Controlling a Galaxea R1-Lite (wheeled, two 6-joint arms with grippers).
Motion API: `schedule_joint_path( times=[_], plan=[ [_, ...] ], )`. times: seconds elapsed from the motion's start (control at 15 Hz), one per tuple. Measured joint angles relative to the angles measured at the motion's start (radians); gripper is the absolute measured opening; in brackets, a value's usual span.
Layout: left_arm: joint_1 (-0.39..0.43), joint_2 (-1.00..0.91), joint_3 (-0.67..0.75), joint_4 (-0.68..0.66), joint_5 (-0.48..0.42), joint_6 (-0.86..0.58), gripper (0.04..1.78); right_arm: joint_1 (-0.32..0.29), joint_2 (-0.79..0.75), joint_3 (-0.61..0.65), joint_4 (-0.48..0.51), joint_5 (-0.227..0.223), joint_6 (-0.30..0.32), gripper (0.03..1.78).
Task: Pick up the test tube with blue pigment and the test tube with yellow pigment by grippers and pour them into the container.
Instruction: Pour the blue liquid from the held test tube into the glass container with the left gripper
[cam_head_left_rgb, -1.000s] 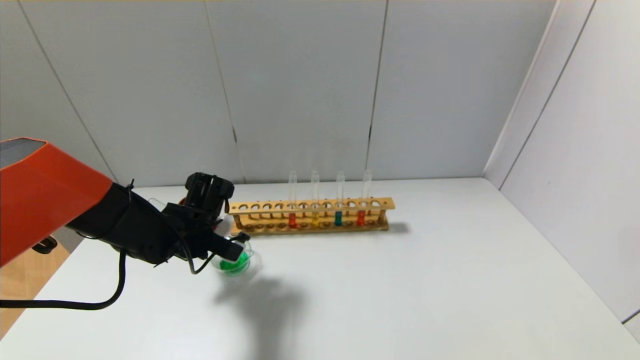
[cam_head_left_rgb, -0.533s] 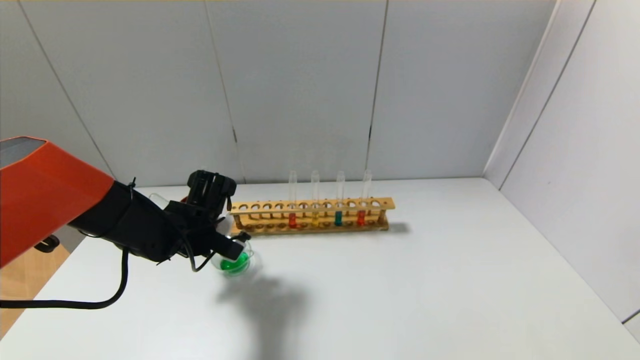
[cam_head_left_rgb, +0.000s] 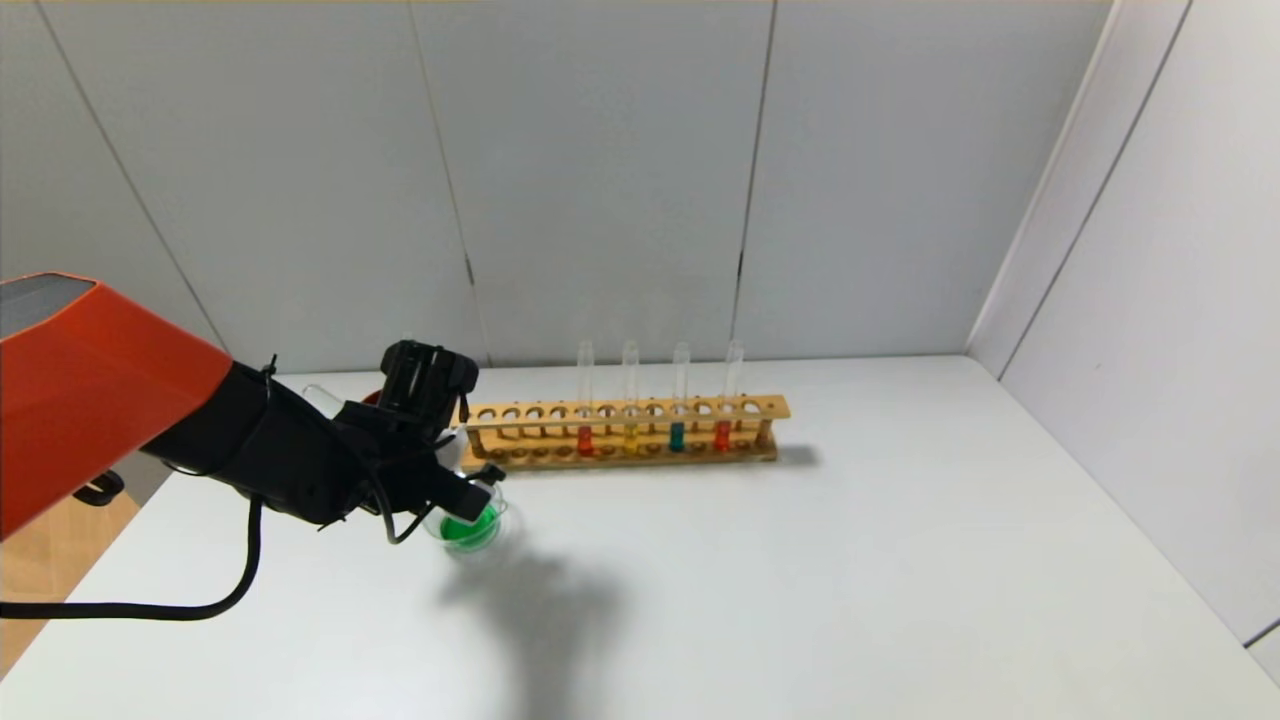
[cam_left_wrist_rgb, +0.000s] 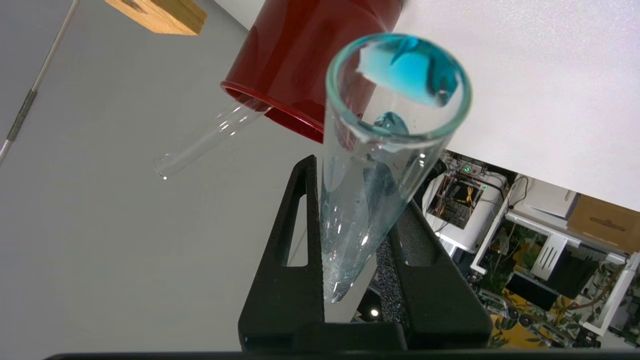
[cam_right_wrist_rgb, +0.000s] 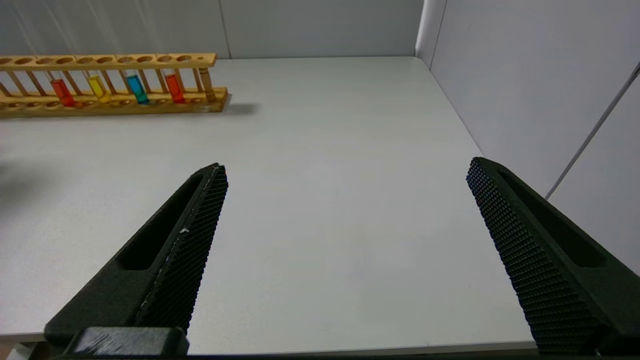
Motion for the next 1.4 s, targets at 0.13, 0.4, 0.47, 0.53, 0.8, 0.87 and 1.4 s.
schedule_joint_path(
  times=[0.13,0.4,0.47,0.53,0.8,0.87,1.4],
  plan=[
    [-0.002,0.000,0.000,0.000,0.000,0.000,0.34,0.000,0.000,0.000,0.000,0.000,0.000,1.75],
    [-0.005,-0.010,0.002,0.001,0.001,0.024,0.34,0.000,0.000,0.000,0.000,0.000,0.000,1.75],
    [-0.006,-0.017,0.003,0.001,0.001,0.041,0.34,0.000,0.000,0.000,0.000,0.000,0.000,1.75],
    [-0.006,-0.023,0.004,0.001,0.001,0.050,0.34,0.000,0.000,0.000,0.000,0.000,0.000,1.75],
    [-0.006,-0.039,0.005,0.002,0.038,0.106,0.34,0.000,0.000,0.000,0.000,0.001,0.000,1.75],
    [-0.006,-0.044,0.006,0.003,0.040,0.110,0.34,0.000,0.000,0.000,0.000,0.000,0.000,1.75],
    [-0.013,-0.067,0.005,0.011,0.068,0.167,0.34,0.000,0.000,0.000,0.000,0.000,0.000,1.75]
  ],
)
